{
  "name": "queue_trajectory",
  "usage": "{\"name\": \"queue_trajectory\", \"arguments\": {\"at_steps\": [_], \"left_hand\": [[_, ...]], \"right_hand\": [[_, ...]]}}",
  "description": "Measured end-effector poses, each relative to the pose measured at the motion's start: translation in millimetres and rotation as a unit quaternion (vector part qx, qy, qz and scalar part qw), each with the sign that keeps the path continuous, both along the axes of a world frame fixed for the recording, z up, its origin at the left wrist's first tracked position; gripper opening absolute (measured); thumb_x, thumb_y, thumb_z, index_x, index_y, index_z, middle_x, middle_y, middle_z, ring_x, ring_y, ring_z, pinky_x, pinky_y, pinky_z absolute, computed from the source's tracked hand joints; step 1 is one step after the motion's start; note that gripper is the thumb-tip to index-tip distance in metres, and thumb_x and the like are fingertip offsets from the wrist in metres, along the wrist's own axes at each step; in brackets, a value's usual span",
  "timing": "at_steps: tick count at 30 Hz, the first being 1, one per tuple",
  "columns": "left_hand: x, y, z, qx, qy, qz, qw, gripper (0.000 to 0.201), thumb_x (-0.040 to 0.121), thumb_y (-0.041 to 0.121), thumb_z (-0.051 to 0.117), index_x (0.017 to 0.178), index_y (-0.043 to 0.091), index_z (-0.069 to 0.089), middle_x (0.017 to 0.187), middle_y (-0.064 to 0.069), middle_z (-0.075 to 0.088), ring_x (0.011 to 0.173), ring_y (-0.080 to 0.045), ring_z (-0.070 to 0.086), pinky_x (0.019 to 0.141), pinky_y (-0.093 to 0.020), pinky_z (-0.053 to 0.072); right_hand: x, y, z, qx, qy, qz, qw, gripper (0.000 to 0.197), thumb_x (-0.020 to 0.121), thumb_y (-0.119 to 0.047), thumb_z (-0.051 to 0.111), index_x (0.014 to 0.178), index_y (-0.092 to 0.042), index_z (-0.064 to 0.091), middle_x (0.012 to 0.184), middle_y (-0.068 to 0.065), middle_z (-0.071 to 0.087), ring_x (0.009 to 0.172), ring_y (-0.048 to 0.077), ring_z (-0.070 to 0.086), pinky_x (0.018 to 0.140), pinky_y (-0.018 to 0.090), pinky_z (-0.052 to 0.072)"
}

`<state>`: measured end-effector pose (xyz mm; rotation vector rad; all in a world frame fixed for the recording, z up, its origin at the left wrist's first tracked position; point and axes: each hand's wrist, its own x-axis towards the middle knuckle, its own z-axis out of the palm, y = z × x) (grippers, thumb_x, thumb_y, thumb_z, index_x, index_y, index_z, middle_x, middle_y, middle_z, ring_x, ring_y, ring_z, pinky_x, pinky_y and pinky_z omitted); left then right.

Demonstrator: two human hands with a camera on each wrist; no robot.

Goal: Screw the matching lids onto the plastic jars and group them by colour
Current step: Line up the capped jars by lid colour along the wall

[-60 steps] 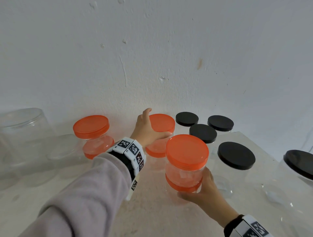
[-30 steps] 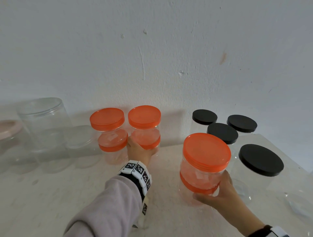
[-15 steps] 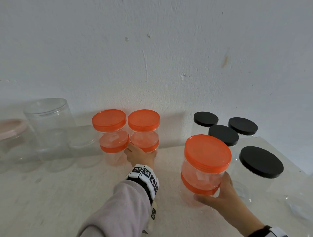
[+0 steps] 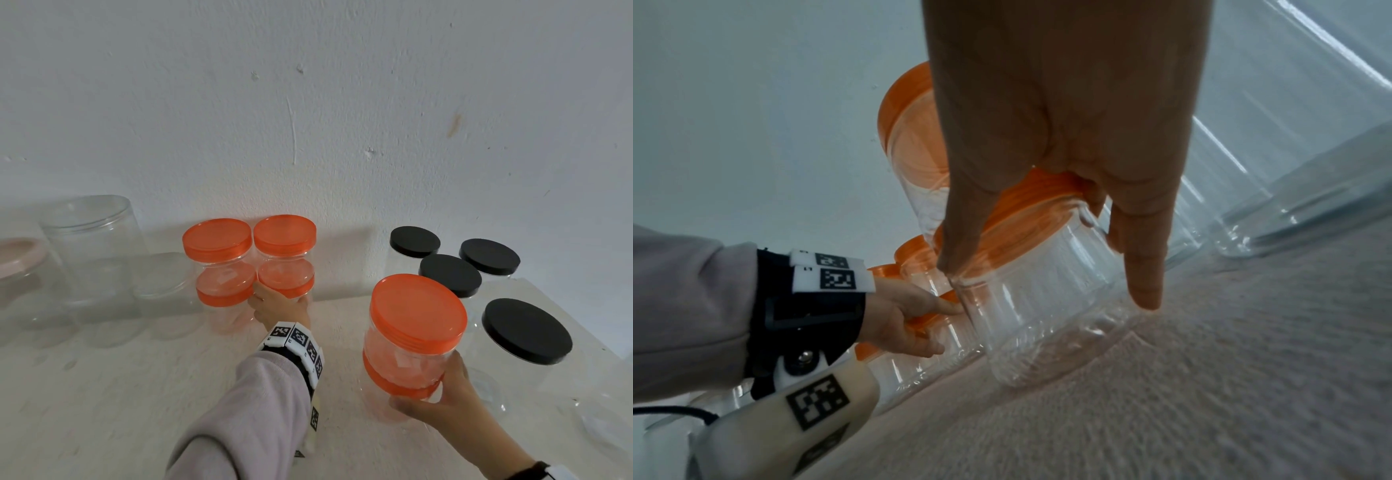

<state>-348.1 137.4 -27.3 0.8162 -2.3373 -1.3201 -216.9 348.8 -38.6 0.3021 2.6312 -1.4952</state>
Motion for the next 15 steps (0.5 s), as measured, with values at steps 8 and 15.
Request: {"name": "queue_trajectory", "arguments": {"at_steps": [8, 15], "left_hand": [[16.2, -20.5, 13.5, 0.058, 0.004, -0.051, 0.997, 0.079, 0.079, 0.022, 0.076, 0.139, 0.003, 0.028, 0.136, -0.019, 0.041, 0.122, -0.034, 0.046, 0.1, -0.041, 0.039], [40.5, -78.4, 15.2, 0.087, -0.013, -0.015, 0.996, 0.068, 0.079, 0.028, 0.076, 0.129, 0.0, 0.04, 0.126, -0.018, 0.054, 0.113, -0.035, 0.055, 0.086, -0.037, 0.044]], "right_hand": [[-0.2, 0.1, -1.0, -0.005, 0.001, -0.01, 1.0, 0.121, 0.05, -0.042, 0.089, 0.144, -0.029, 0.014, 0.145, -0.005, 0.03, 0.127, 0.015, 0.034, 0.11, 0.042, 0.035], [1.9, -2.5, 4.6, -0.011, 0.011, -0.023, 1.0, 0.109, 0.054, -0.024, 0.093, 0.137, -0.028, 0.024, 0.125, -0.008, 0.037, 0.111, 0.013, 0.041, 0.102, 0.04, 0.039]]}}
